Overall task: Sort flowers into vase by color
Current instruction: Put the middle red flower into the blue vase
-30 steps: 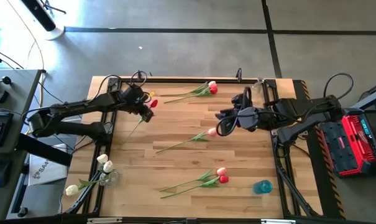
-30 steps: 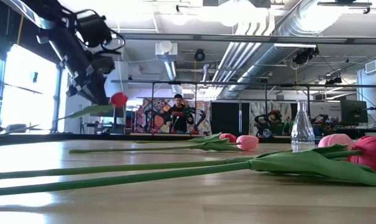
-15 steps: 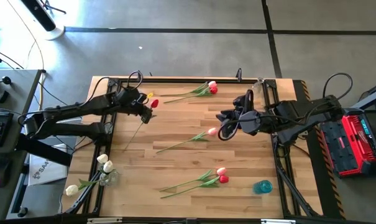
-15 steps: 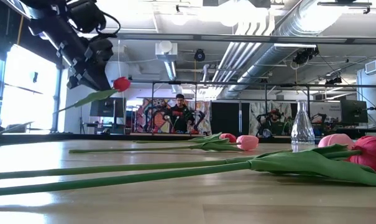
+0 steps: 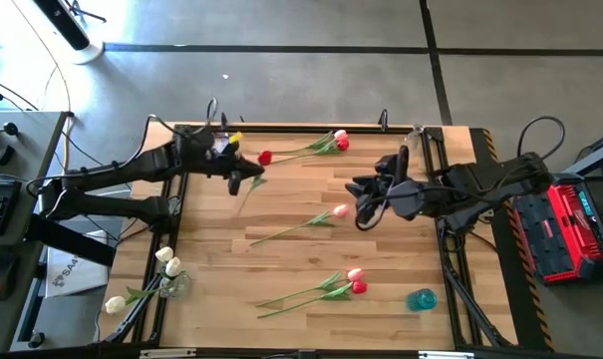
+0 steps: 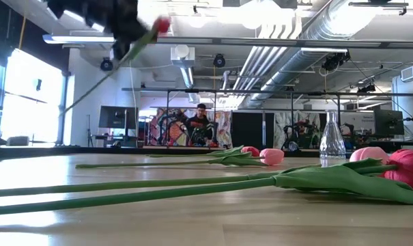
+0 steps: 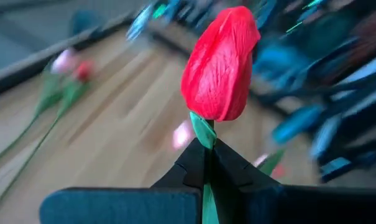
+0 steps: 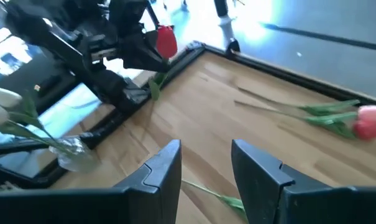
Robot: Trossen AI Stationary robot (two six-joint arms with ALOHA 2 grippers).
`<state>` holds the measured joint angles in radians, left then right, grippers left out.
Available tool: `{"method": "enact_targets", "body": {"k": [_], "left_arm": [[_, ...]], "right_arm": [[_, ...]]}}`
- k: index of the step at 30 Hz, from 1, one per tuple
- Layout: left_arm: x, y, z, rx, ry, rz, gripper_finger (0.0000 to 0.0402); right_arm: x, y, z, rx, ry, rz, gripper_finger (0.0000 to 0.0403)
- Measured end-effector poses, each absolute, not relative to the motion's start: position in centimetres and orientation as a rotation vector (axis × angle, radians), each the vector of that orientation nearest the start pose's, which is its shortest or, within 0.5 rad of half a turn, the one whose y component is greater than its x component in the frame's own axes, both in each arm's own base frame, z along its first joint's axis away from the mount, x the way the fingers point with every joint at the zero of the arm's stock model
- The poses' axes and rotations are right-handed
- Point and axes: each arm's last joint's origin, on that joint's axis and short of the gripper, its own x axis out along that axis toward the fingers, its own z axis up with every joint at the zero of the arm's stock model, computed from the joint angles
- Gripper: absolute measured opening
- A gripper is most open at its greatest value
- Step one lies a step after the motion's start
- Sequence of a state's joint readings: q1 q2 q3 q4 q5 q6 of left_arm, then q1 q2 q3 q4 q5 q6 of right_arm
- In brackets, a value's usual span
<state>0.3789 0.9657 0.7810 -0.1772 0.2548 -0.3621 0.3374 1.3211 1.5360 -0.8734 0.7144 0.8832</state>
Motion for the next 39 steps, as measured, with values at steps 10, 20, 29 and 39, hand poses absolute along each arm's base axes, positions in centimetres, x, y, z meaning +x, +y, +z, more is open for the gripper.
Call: {"method": "enact_targets", "body": {"k": [10, 20, 29, 39], "left_arm": [[23.7, 6.6, 33.7, -0.416, 0.161, 0.007, 0.0000], [28.2, 6.0, 37.8, -0.345, -0.001, -0.195, 0.0000], [29.7, 4.9, 39.5, -0.309, -0.144, -0.269, 0.0000], [30.6, 3.9, 39.5, -0.330, -0.197, -0.321, 0.0000]], "right_arm": [[23.0, 7.3, 43.8, 0.505, 0.213, -0.519, 0.0130], [25.2, 8.0, 43.6, 0.458, 0.198, -0.464, 0.0130], [28.5, 9.2, 42.1, 0.444, 0.220, -0.384, 0.0130], [30.9, 8.9, 40.8, 0.408, 0.223, -0.392, 0.0150]]}}
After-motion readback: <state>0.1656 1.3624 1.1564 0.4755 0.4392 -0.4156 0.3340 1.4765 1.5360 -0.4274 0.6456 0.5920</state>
